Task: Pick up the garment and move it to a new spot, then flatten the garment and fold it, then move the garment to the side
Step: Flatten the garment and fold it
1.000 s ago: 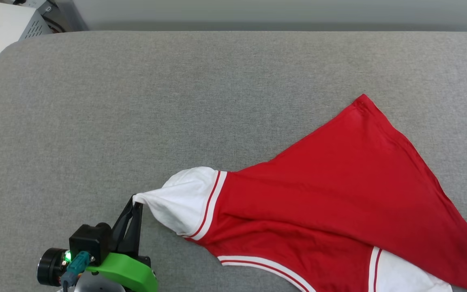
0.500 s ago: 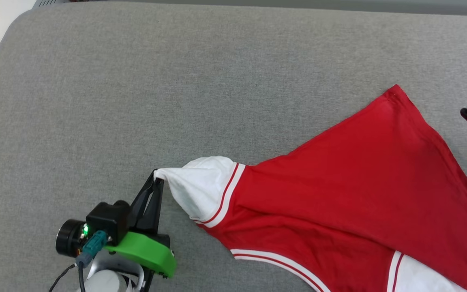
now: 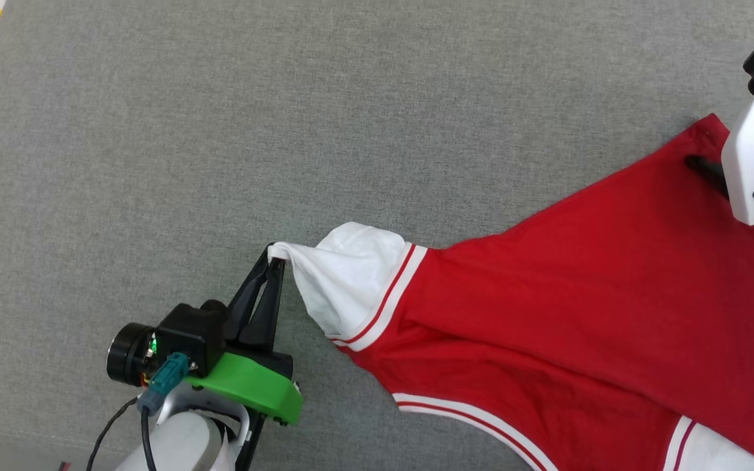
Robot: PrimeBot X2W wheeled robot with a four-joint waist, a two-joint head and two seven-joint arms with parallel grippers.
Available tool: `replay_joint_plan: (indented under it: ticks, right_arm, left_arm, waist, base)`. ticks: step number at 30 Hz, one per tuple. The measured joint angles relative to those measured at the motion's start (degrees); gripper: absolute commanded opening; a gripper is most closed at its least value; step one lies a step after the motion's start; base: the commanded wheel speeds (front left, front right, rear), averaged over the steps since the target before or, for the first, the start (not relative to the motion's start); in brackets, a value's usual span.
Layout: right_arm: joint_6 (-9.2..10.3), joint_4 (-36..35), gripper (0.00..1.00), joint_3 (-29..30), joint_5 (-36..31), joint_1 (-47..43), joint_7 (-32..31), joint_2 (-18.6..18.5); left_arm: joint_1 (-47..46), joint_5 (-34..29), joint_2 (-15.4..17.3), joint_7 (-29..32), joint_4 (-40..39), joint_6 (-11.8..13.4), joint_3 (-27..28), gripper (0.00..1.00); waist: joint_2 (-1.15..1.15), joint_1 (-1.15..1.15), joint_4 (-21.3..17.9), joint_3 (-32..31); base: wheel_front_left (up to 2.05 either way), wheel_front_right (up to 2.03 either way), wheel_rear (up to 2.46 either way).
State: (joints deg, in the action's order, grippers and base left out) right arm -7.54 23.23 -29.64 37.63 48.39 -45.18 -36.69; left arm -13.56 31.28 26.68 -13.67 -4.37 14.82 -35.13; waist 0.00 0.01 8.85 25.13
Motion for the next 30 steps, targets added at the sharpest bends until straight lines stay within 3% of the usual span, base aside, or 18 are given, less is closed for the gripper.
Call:
replay_joint_plan:
  ticks: [5, 7, 14, 22, 30]
  right_arm:
    - [0.10, 5.2, 1.00, -5.3, 1.6, 1.7, 2.4, 0.0]
    - [0.11, 5.8, 0.00, -6.8, 2.7, 2.2, 3.5, -0.2]
    - [-0.01, 6.7, 0.00, -10.9, 5.3, 2.2, 16.2, -1.2]
    - [0.00, 3.5, 0.00, -8.6, 6.8, 1.8, 32.0, -4.4]
    - [0.00, -3.0, 0.00, -4.9, 5.9, 0.6, 37.3, -5.0]
  left_arm:
    - [-0.2, -0.1, -0.7, -0.5, 1.3, -0.5, 0.1, 0.00]
    - [-0.2, -0.1, -0.9, -0.5, 1.7, -0.5, 0.1, 0.00]
    - [-0.1, -0.1, -0.5, -0.6, 2.6, -1.0, 0.7, 0.00]
    - [-2.6, -0.8, 2.1, -0.9, 1.8, -2.1, 2.6, 0.00]
    - [-15.7, -1.9, 4.0, 2.2, -0.2, -4.7, 4.9, 0.00]
  waist:
    - [0.00, 0.00, 0.4, 0.9]
    - [0.00, 0.00, 0.3, 0.7]
    - [0.00, 0.00, -0.6, -1.9]
    - [0.00, 0.00, -2.2, -7.0]
    - [0.00, 0.00, -5.1, -11.2]
  base:
    - [0.00, 0.00, 0.00]
    - [0.00, 0.00, 0.00]
    - [0.00, 0.00, 0.00]
    - [0.00, 0.00, 0.00]
    - [0.00, 0.00, 0.00]
